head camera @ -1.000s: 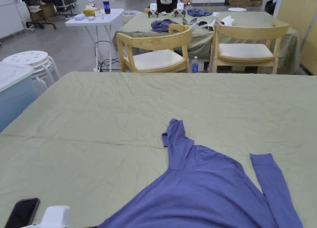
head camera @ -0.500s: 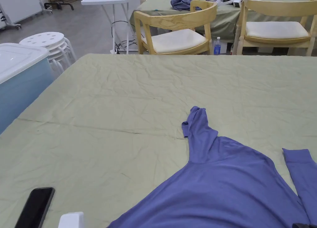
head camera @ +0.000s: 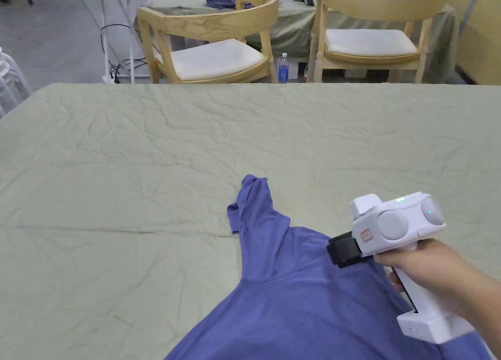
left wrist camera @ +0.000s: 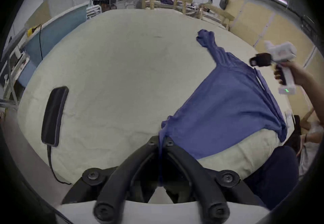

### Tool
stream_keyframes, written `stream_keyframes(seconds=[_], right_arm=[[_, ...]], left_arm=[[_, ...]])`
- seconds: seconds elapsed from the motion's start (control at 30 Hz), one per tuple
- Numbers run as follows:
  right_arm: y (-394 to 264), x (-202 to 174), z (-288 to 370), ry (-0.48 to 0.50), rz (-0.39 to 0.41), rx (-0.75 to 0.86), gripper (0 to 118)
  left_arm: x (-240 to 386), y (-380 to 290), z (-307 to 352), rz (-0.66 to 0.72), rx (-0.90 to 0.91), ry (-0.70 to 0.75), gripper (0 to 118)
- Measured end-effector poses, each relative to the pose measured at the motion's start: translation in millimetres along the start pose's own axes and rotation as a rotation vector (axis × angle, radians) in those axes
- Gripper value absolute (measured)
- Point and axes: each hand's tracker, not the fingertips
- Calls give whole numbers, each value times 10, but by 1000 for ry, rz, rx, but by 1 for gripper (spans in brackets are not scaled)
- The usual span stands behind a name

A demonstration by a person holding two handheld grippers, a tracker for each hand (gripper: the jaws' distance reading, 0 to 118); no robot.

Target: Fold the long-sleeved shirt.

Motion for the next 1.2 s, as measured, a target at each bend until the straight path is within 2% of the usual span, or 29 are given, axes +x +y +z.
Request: stream_keyframes(seconds=[0.03,0.07,0.1,0.13,0.17,0.2,0.23,0.27,0.33,0.43,0.5,0.57,0.73,0.87,1.03,1.13,1.2], right_arm=[[55,24,-122,-15,-15,-60,108],[94,43,-219,-39,-29,-119,92],[105,42,-258,-44,-34,-166,53],[43,10,-260,-18,-19,-175,36],[-1,-15,-191,71,-28,-140,15],[13,-59,-109,22,-35,-124,4],[-20,-99,-17,12,-48,-101,4],[-79,-152,158,-22,-17,-43,4],[-218,-196,552,-5,14,79,4],[-496,-172,1433,18,-32,300,4],[-817,-182,2034,23,-93,432,4],[-1129,-168,2694,39,-105,571,4],[-1951,-249,3971,-20,-177,885,4],[-2319,-257,4646,-58,-207,1076,4],[-2184,-108,5218,-74,-205,1201,4],[-1804,63,5488,-92,-207,1219,4],[-1488,197,5634,-100,-206,1237,4]], left_arm=[[17,-17,18,-5,1,-3,0],[30,-35,32,-4,4,-4,0],[30,13,50,0,7,-9,0],[36,8,61,4,11,-16,0],[41,-4,69,12,17,-13,0],[40,-13,80,17,19,-3,0],[30,29,97,27,25,2,0],[25,53,133,38,30,2,0],[41,73,234,61,55,-19,0],[52,195,509,76,148,-32,0],[101,273,719,95,213,-45,0],[175,324,973,121,292,-69,0],[398,490,1703,218,515,-117,0],[515,703,2256,268,692,-156,0],[591,1233,2843,278,879,-205,0],[696,1680,3070,213,941,-177,0],[695,2020,3149,198,965,-212,0]])
